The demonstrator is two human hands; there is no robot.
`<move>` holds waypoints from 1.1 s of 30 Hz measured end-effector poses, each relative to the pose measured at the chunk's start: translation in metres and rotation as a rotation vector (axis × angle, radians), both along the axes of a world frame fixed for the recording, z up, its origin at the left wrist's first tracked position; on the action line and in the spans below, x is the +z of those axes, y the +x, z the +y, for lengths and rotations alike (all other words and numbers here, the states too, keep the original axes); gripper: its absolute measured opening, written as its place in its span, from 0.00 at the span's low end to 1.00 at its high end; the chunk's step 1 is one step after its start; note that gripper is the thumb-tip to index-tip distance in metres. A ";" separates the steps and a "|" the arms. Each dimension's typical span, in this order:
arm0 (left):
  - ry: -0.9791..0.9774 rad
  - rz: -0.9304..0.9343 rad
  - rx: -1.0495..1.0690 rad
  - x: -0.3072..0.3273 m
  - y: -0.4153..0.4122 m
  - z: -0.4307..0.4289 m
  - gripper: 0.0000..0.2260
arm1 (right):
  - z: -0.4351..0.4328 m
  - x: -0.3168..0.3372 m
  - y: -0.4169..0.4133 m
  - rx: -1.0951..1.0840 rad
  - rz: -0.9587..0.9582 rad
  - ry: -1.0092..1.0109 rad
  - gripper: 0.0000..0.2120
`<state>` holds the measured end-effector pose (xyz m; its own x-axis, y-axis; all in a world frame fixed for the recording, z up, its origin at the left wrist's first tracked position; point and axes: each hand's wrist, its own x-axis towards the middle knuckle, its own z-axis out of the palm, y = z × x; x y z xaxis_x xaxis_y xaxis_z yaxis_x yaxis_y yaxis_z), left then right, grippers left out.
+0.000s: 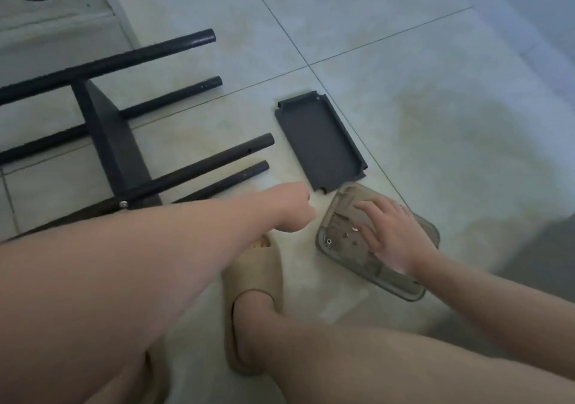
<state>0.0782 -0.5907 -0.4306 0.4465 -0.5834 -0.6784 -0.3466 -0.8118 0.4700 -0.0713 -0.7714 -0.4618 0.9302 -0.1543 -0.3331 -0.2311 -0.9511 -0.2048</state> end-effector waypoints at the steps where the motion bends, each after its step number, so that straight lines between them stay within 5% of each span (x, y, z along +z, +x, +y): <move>1: -0.005 0.030 -0.007 -0.009 -0.008 -0.008 0.23 | -0.006 -0.008 -0.004 -0.039 0.031 0.019 0.17; 10: -0.144 0.170 0.124 -0.075 -0.037 -0.020 0.21 | -0.038 -0.084 0.002 -0.159 0.282 0.129 0.18; 18: -0.213 0.255 0.236 -0.092 -0.037 -0.026 0.17 | -0.028 -0.125 0.019 -0.145 0.208 0.146 0.23; 33: -0.192 0.249 0.262 -0.094 -0.043 -0.027 0.17 | -0.024 -0.123 0.003 -0.183 0.200 0.214 0.09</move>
<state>0.0354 -0.6173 -0.5242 0.4331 -0.5984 -0.6740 0.0039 -0.7466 0.6653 -0.0686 -0.7950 -0.5848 0.8065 -0.2199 -0.5489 -0.4500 -0.8305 -0.3284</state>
